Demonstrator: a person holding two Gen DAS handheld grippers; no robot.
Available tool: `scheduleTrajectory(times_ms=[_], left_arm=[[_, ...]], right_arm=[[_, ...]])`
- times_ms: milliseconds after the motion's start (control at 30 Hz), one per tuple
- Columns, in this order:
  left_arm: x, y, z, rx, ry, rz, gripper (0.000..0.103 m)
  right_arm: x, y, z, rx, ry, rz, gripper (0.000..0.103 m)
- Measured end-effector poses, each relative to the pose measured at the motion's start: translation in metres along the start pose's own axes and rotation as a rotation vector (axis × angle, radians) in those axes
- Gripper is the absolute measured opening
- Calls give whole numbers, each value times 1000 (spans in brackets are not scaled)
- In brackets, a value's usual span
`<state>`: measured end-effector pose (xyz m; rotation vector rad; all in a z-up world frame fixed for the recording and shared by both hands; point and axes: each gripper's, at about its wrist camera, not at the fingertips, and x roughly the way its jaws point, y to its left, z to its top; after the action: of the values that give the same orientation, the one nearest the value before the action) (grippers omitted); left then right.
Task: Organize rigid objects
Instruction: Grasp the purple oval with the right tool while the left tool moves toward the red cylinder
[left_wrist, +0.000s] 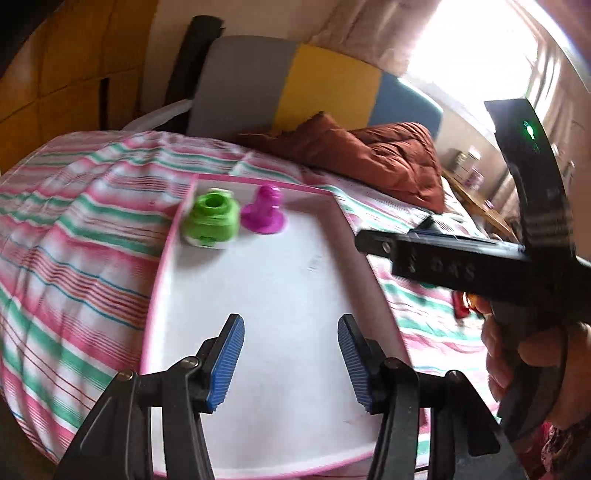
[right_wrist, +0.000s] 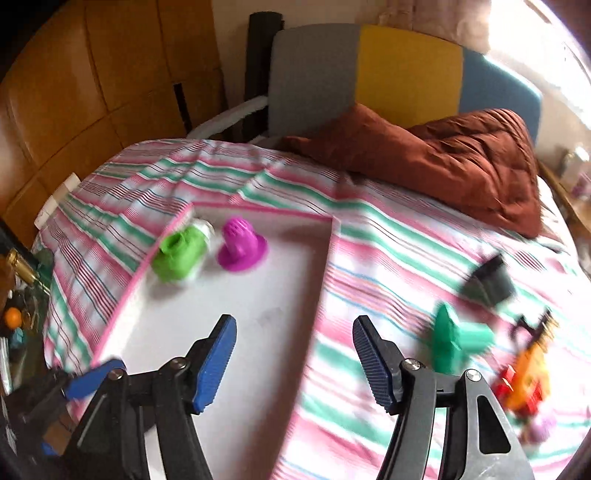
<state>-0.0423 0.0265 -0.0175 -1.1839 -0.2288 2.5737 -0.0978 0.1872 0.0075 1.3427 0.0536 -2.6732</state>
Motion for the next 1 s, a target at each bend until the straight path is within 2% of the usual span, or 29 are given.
scheduleTrajectory(times_ms=[367, 533, 600, 667, 700, 767, 900, 1000], left_arm=[[-4, -40, -18, 119, -3, -67, 53], [-12, -53, -22, 134, -17, -99, 53], [-16, -60, -25, 151, -28, -108, 54], [-17, -67, -28, 160, -25, -123, 54], [-17, -70, -29, 161, -20, -127, 54], [-16, -78, -33, 156, -9, -136, 53], [-14, -94, -39, 159, 2, -148, 54], [-15, -107, -45, 170, 6, -161, 54]], right_arm=[[-29, -59, -69, 35, 39, -116, 66], [-41, -114, -94, 90, 70, -222, 67], [-47, -141, -101, 124, 72, -261, 71], [-55, -173, -103, 144, 66, -307, 85], [-58, -189, -103, 146, 57, -337, 88], [-62, -214, -104, 146, 45, -374, 100], [-56, -257, -110, 176, 73, -435, 100], [-54, -270, -113, 261, 91, -365, 100]])
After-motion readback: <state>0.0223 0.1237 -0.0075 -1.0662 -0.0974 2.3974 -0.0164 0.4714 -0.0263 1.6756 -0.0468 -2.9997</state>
